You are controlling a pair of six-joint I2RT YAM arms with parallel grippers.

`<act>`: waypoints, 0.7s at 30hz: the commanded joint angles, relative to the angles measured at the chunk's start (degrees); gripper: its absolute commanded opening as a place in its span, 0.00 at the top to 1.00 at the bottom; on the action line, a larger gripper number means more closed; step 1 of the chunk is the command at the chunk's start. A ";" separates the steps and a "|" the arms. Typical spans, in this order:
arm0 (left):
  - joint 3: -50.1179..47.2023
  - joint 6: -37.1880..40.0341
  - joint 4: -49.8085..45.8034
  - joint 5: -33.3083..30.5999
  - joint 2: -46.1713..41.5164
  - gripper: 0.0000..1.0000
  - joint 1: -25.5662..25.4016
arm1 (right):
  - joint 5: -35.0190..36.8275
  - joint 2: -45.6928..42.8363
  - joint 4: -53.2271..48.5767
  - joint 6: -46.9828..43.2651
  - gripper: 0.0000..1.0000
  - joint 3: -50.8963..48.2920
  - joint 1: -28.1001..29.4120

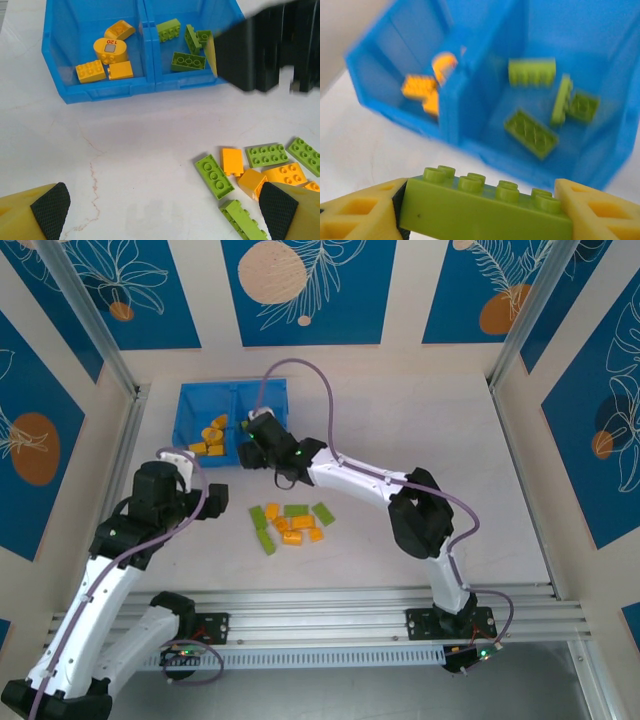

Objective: Sort the legos into containers by color

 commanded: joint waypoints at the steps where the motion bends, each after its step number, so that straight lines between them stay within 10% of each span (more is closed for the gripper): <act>1: -0.61 0.62 0.54 0.38 -0.90 0.00 0.78 | 1.04 7.63 2.22 -10.98 0.42 8.82 -2.87; 11: -0.88 0.25 0.31 -0.70 -1.30 0.00 0.96 | -0.56 30.02 -6.51 -21.75 0.37 40.89 -5.62; 21: -0.97 0.16 -0.04 -1.46 -0.41 0.00 1.15 | -0.57 28.13 -10.05 -22.96 0.19 44.42 -5.54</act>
